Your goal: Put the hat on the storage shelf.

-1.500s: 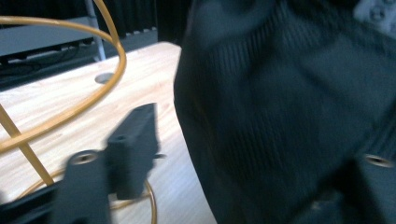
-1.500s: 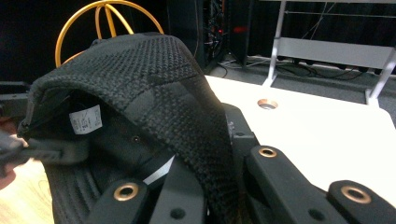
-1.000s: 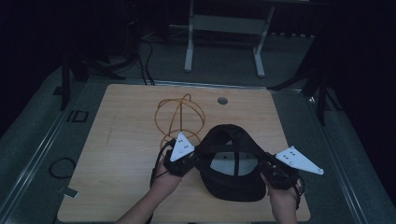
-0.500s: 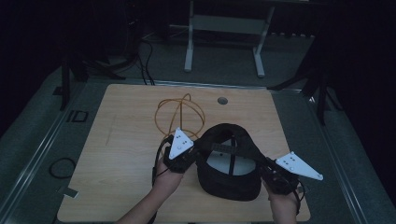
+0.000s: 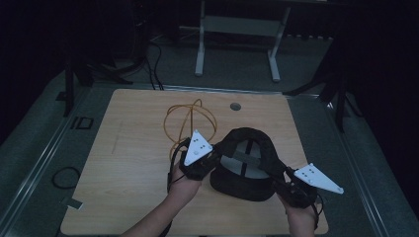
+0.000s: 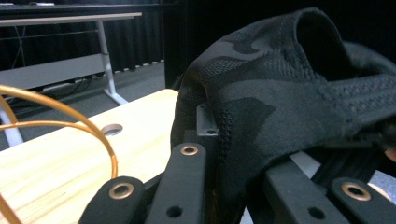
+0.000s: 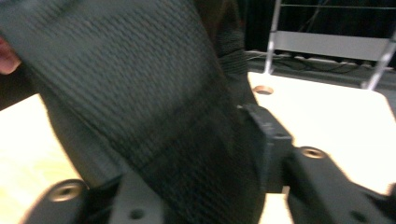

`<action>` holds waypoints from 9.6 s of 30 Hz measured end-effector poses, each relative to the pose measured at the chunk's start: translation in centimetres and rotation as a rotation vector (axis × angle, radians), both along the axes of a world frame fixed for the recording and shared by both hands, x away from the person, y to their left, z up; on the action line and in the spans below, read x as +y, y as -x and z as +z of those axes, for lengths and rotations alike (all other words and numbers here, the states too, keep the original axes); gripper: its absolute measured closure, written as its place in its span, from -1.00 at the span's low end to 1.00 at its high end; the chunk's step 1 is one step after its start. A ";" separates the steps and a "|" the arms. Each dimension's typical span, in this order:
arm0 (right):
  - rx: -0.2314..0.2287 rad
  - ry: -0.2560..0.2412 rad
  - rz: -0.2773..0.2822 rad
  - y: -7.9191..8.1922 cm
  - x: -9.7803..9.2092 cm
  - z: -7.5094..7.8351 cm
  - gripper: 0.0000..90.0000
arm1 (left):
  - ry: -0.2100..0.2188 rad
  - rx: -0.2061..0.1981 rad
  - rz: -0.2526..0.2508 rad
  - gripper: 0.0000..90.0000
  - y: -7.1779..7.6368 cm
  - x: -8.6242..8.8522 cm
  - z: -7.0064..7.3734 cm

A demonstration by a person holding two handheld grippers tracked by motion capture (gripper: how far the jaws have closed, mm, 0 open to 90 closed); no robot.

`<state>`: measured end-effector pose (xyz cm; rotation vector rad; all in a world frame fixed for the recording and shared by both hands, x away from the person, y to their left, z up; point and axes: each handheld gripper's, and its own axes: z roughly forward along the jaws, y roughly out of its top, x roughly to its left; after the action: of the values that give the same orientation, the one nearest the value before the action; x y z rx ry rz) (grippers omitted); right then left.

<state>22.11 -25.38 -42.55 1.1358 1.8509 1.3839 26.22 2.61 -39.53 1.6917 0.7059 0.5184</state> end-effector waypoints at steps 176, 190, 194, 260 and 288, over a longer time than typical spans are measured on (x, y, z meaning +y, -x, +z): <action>-0.205 0.099 0.163 -10.3 1.9 10.9 0.99 | -0.049 0.056 0.372 -0.93 4.5 19.5 -14.1; -0.185 0.139 0.222 -12.4 8.0 11.9 0.99 | -0.036 0.063 0.385 -0.93 4.9 20.4 -14.6; -0.162 0.147 0.244 -12.7 9.7 11.5 0.99 | -0.025 0.060 0.390 -0.93 5.0 20.6 -14.6; 0.013 0.172 0.443 -13.9 15.7 7.5 0.09 | -0.014 0.063 0.382 -0.93 5.1 20.4 -15.1; 0.029 0.148 0.457 -13.5 12.5 5.9 -0.68 | -0.006 0.066 0.384 -0.93 5.1 20.4 -15.1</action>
<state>35.62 -12.89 -36.60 0.6856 2.2888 1.4381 21.11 23.05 -54.66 1.5892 1.0879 0.7343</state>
